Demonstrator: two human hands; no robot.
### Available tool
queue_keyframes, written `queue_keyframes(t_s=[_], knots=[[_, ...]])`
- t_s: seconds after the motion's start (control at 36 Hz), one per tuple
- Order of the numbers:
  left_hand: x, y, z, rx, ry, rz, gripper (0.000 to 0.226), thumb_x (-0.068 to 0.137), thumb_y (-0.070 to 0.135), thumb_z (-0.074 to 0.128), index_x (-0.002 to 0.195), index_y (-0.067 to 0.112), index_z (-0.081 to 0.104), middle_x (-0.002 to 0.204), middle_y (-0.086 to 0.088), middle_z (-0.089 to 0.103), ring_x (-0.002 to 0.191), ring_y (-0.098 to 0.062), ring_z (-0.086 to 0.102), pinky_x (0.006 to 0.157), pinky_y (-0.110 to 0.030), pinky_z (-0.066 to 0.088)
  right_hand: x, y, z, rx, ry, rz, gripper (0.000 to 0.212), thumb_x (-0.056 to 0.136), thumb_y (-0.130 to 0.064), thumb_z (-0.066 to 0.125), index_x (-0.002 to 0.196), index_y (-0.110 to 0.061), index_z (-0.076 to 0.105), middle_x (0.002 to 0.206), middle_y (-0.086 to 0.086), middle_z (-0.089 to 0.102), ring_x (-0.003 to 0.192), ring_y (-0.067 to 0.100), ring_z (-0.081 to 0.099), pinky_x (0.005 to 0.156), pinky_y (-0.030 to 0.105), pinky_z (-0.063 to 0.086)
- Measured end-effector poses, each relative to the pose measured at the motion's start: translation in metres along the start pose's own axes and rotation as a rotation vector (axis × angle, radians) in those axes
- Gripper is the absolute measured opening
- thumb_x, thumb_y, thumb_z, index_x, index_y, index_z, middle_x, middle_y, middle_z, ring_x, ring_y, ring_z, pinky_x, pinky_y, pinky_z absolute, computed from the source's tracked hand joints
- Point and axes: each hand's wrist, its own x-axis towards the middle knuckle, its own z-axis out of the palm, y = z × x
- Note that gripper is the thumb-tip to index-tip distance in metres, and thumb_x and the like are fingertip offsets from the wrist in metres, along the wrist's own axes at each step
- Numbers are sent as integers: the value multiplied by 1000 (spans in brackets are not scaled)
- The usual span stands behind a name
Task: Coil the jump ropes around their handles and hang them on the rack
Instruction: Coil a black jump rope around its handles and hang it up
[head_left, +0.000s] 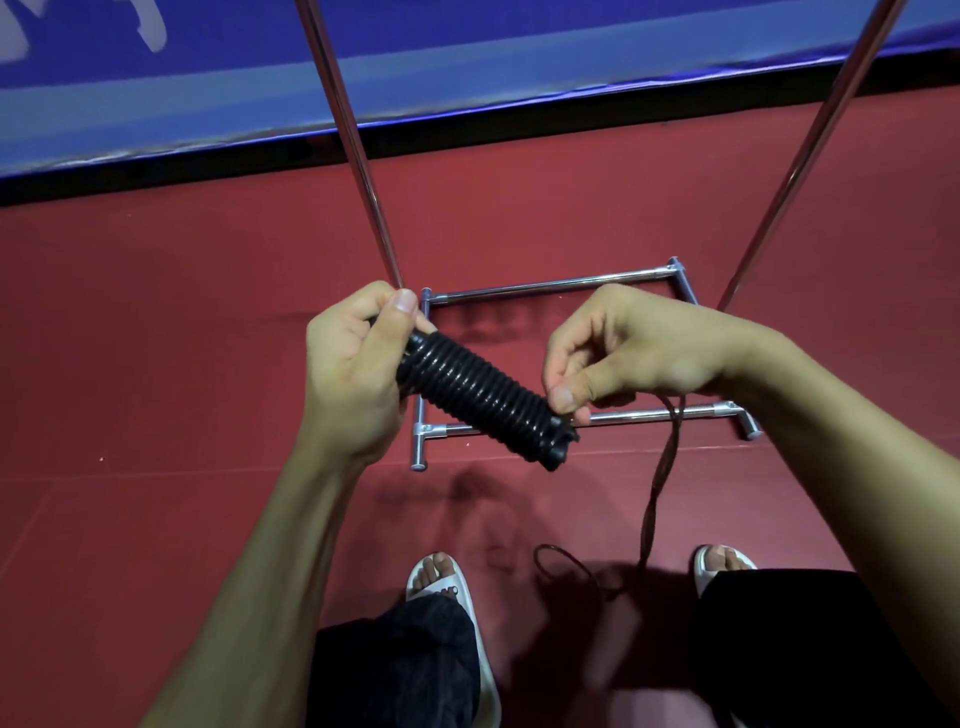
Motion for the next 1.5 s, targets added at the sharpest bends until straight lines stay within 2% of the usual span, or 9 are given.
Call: queue_keyframes(t_s=[0.22,0.36,0.56,0.72,0.94,1.14,1.22,1.33,1.5], knots=[[1,1,4,-156,58,-27,30,91,18,45,63,9,52,51,1,46,46,-11,40,47,-22,36,6,10,9,338,-57,-53,30,65,-42,87,81,-27,66,59,2,64,45,10,42,42,20,37],[4,-7,3,-242,157,-71,36,92,20,46,57,19,56,52,3,44,49,-10,39,49,-24,35,9,9,18,565,53,-88,18,69,-28,78,69,-27,60,53,-3,53,40,3,31,36,13,28],[10,-7,6,-324,303,-126,38,103,8,35,66,7,42,49,6,44,45,-6,41,46,-19,37,12,3,18,626,221,-133,11,67,-28,73,67,-24,62,54,-2,47,42,2,34,38,15,25],[8,-5,8,-374,263,-122,37,102,14,38,66,8,43,52,4,43,48,-8,41,50,-22,38,14,6,16,664,177,-226,31,57,-37,91,70,-16,72,60,3,49,46,3,33,40,14,31],[7,2,7,-348,153,-54,33,93,20,44,61,13,51,53,4,46,49,-10,41,50,-25,37,11,-5,12,584,56,-85,36,53,-40,91,75,-21,70,48,-2,48,39,4,35,40,15,20],[6,1,7,-297,180,-50,30,92,21,44,65,8,46,53,3,43,48,-11,38,49,-25,35,9,-5,16,628,22,24,26,60,-28,85,71,-20,63,49,-2,44,41,4,26,42,15,16],[7,-1,7,-319,230,-64,30,92,20,45,63,10,47,52,4,42,48,-9,39,49,-24,35,11,-8,20,623,100,56,22,72,-5,76,69,-20,61,52,2,42,45,8,25,42,17,16],[8,-2,11,-342,292,-87,39,101,12,41,62,11,47,51,5,42,47,-7,39,49,-22,35,15,-13,21,665,232,74,15,73,-9,60,65,-20,58,51,2,40,45,9,23,42,18,14],[9,1,16,-452,403,-177,39,103,12,39,64,9,44,51,5,42,46,-7,42,48,-20,40,16,-12,31,868,207,-3,23,74,-7,75,70,-23,58,54,-3,38,40,2,25,39,15,11]])
